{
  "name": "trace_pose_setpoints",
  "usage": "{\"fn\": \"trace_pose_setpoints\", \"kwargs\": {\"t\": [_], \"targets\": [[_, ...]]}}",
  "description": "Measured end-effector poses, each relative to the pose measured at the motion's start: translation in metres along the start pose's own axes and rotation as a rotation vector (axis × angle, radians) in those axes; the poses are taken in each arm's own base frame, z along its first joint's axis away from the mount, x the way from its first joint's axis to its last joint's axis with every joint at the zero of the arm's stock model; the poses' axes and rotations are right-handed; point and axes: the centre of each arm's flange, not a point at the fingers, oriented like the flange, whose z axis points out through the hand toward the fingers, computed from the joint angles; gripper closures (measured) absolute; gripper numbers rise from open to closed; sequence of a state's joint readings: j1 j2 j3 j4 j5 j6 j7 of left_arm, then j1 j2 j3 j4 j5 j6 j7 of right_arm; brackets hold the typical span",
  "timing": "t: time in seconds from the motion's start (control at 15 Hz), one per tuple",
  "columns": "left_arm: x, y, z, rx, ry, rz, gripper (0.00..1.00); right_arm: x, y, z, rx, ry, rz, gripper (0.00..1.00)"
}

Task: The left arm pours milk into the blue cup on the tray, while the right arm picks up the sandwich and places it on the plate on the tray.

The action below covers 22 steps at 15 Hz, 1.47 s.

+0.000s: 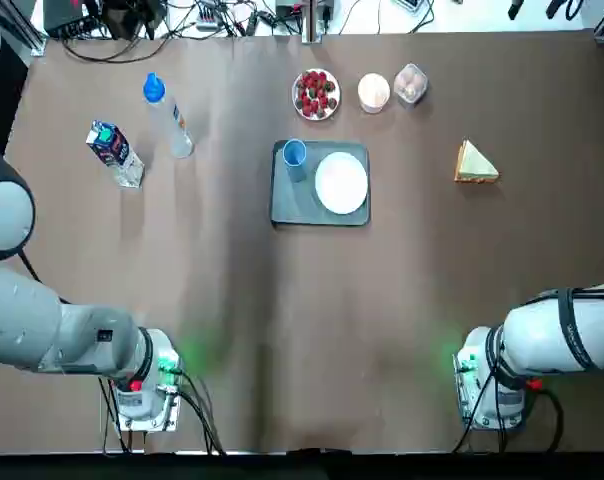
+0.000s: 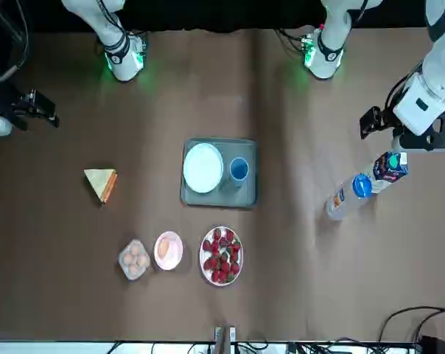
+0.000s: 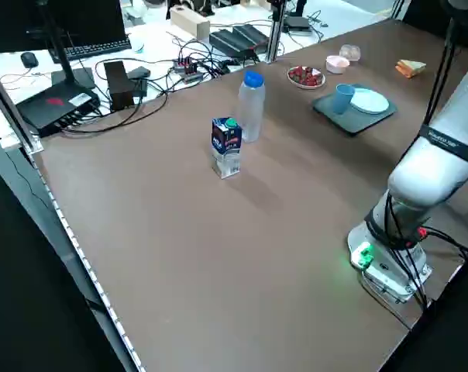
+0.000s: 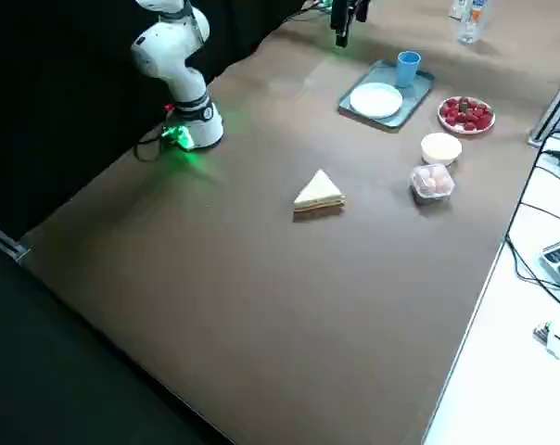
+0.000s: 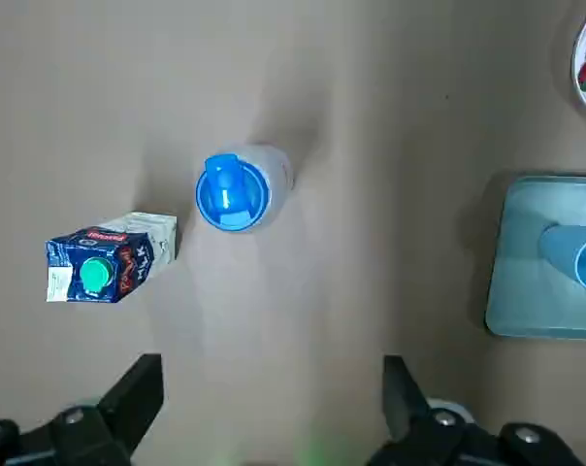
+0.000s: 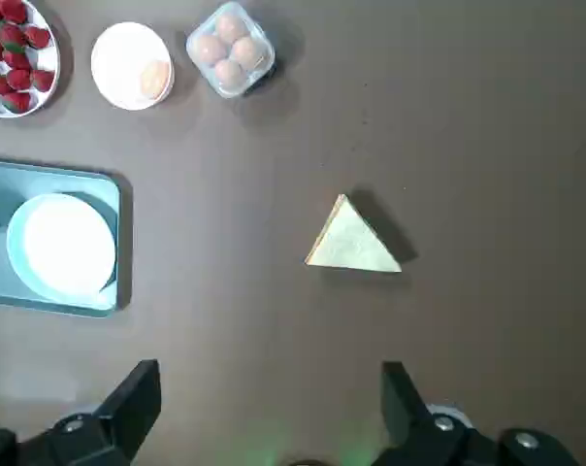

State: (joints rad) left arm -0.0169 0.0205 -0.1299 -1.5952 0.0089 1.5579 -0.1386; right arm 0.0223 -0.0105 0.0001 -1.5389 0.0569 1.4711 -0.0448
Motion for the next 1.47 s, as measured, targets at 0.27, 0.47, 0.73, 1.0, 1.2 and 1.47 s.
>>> {"fn": "trace_pose_setpoints", "kwargs": {"t": [0.27,0.47,0.73,1.0,1.2,1.47], "targets": [[0.001,-0.006,0.0,-0.001,0.0,-0.009,0.0,0.0,0.011,0.001,-0.027,-0.003,0.007,0.0],[0.001,-0.011,0.0,-0.002,0.0,-0.018,0.0,0.0,0.011,0.002,-0.038,-0.007,0.001,0.0],[0.003,-0.014,0.002,-0.002,-0.003,-0.022,0.0,0.0,0.012,0.007,-0.038,-0.017,-0.013,0.0],[0.006,-0.054,0.003,-0.006,-0.006,0.164,0.0,0.0,0.012,0.009,-0.039,-0.024,-0.013,0.0],[0.005,-0.115,0.004,-0.016,-0.004,0.351,0.0,0.0,0.014,0.018,-0.037,-0.043,-0.011,0.0],[-0.003,-0.181,0.006,-0.082,0.028,0.554,0.0,0.01,0.019,0.078,-0.035,-0.074,-0.007,0.0]]}}
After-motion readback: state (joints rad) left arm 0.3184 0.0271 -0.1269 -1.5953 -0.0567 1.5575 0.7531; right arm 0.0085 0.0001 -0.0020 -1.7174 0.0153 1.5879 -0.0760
